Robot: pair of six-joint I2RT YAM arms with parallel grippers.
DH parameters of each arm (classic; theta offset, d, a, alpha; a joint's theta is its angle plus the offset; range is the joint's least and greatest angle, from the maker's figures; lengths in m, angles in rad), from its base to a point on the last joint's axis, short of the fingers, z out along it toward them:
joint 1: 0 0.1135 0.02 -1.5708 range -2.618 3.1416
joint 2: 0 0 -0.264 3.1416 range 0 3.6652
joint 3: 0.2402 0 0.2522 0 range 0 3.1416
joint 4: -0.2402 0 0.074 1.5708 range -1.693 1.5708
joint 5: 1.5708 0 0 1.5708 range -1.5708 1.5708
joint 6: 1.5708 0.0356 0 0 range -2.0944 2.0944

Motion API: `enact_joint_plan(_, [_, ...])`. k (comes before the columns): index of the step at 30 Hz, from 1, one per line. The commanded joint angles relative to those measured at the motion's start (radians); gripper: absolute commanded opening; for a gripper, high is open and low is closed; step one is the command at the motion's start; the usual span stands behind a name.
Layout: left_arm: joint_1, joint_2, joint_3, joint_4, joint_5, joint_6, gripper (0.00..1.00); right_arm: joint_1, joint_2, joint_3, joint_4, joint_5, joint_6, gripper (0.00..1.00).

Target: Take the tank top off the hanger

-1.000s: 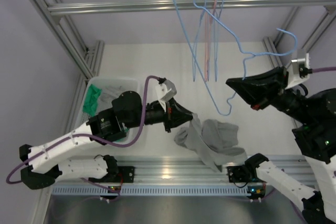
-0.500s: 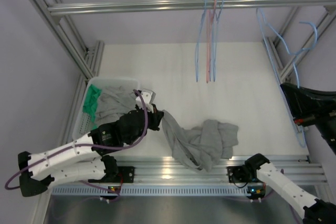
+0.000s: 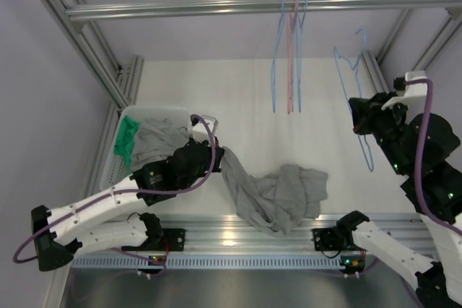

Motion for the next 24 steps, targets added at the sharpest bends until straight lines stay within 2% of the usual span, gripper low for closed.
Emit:
enact_joint_plan(1, [0.002,0.013,0.055,0.025,0.214,0.083,0.00,0.017,0.077,0.034,0.299,0.067,-0.074,0.00])
enact_joint_plan(5, [0.002,0.024,0.049,0.025,0.314,0.120,0.00,0.006,0.207,0.153,0.342,0.064,-0.137,0.00])
enact_joint_plan(12, [0.002,-0.004,0.021,0.029,0.268,0.099,0.00,-0.127,0.404,0.298,0.351,-0.098,-0.094,0.00])
enact_joint_plan(18, [0.002,0.013,0.014,0.048,0.309,0.096,0.00,-0.213,0.473,0.260,0.411,-0.131,-0.027,0.00])
enact_joint_plan(24, [0.002,0.037,-0.006,0.081,0.325,0.079,0.00,-0.244,0.524,0.181,0.472,-0.198,-0.011,0.00])
